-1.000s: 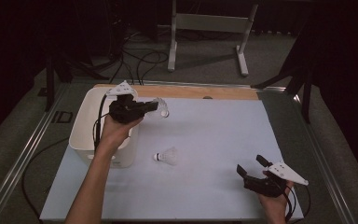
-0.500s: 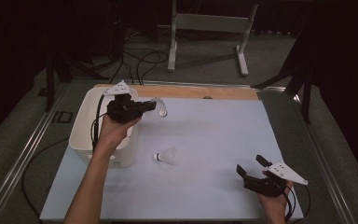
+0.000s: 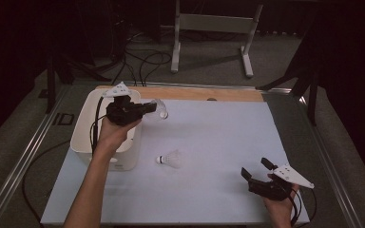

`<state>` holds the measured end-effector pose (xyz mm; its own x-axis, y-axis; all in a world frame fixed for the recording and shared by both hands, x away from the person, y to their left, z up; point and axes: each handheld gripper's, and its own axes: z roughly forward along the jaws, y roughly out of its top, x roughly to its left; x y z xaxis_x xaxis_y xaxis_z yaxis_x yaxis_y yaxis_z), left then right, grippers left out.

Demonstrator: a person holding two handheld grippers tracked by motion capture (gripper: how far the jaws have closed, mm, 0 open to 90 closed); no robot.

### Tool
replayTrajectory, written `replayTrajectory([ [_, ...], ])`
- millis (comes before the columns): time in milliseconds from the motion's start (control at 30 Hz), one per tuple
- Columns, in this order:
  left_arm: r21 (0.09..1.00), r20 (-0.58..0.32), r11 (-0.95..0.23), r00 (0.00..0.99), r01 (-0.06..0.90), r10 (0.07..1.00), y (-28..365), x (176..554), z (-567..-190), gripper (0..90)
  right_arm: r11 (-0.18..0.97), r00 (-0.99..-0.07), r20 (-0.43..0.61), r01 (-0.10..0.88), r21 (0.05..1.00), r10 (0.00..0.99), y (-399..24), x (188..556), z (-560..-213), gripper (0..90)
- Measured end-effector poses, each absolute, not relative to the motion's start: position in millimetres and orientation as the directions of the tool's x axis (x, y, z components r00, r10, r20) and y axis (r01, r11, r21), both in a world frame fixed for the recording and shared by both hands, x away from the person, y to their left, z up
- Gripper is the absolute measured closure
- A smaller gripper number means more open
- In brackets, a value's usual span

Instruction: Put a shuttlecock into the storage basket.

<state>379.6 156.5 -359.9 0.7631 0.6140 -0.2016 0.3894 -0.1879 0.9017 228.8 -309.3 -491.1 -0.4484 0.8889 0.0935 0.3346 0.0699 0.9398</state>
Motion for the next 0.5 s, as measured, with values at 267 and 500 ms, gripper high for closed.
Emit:
replayTrajectory([
  [267, 0.902, -0.2, -0.186, 0.76, 0.389, 0.618, 160.4, 379.0, -360.4, 89.9, 0.07, -0.447, 0.092, 0.334, 0.94, 0.89, -309.5, 228.7, -491.0, 9.9],
  [500, 0.902, -0.201, -0.183, 0.756, 0.391, 0.623, 165.2, 378.3, -360.6, 90.0, 0.07, -0.447, 0.092, 0.334, 0.94, 0.89, -309.6, 228.7, -491.0, 9.9],
])
